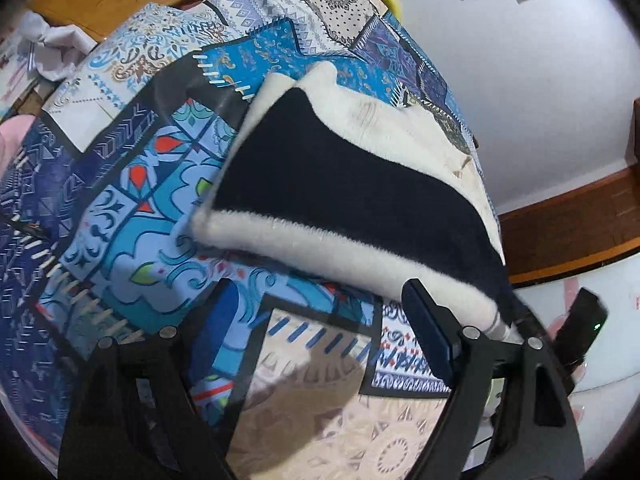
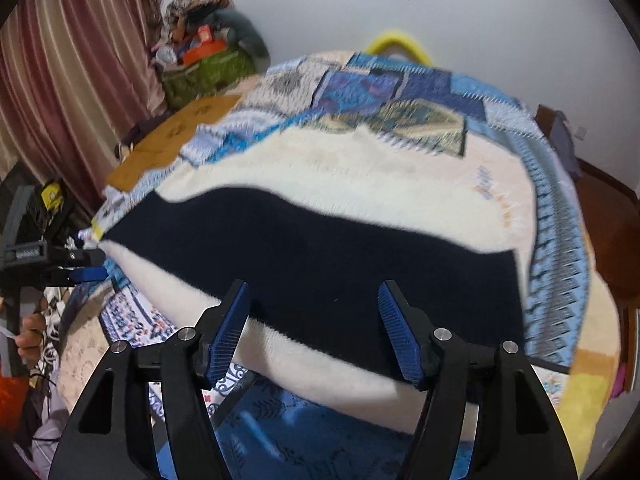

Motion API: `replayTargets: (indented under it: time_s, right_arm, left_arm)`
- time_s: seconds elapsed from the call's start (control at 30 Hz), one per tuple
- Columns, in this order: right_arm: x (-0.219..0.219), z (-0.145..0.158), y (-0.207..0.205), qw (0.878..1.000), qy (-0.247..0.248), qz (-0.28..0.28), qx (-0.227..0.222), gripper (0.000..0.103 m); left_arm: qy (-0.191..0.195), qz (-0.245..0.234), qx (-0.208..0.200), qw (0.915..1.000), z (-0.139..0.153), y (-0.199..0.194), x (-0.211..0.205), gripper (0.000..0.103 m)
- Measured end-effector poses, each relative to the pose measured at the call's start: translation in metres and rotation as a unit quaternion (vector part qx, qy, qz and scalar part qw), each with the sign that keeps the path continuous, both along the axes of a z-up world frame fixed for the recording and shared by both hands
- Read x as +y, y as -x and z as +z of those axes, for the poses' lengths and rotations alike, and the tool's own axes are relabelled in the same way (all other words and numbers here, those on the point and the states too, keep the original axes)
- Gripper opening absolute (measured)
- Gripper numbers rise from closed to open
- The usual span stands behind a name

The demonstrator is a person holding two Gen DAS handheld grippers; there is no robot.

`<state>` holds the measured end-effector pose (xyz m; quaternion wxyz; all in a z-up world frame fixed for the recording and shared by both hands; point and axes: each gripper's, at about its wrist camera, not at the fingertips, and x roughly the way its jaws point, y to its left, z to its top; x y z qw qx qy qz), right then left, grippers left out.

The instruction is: Fold small clothes

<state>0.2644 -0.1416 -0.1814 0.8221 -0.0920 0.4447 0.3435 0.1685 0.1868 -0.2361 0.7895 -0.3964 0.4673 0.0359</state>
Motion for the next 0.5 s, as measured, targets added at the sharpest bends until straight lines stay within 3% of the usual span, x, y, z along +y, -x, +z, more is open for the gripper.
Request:
replayTargets:
  time_s: [0.23,0.33,0.4,0.47,0.5]
  right_arm:
    - [0.001,-0.016,-0.002,1.000,-0.006,0.002,0.026,0.065]
    - [0.000,-0.016,-0.002,0.999,-0.013,0.003,0.031,0.065]
    - [0.000,-0.016,-0.001,0.999,-0.014,0.004,0.030,0.065]
    - [0.001,-0.016,-0.002,0.999,-0.014,0.005,0.032,0.065]
    - [0.001,-0.015,-0.002,0.999,-0.014,0.006,0.033,0.065]
  left_arm:
    - [0.049,0.002,-0.017,0.9987,-0.013,-0.035,0.003,0.083]
    - [0.052,0.012,-0.016,0.9985,-0.020,-0.052,0.007,0.080]
    - [0.037,0.015,-0.012,0.9991,-0.022,-0.063,0.009,0.072]
    - [0.017,0.020,-0.003,0.9997,-0.023,-0.072,0.012,0.049]
    - [0.015,0.022,-0.002,0.9997,-0.024,-0.076,0.015,0.043]
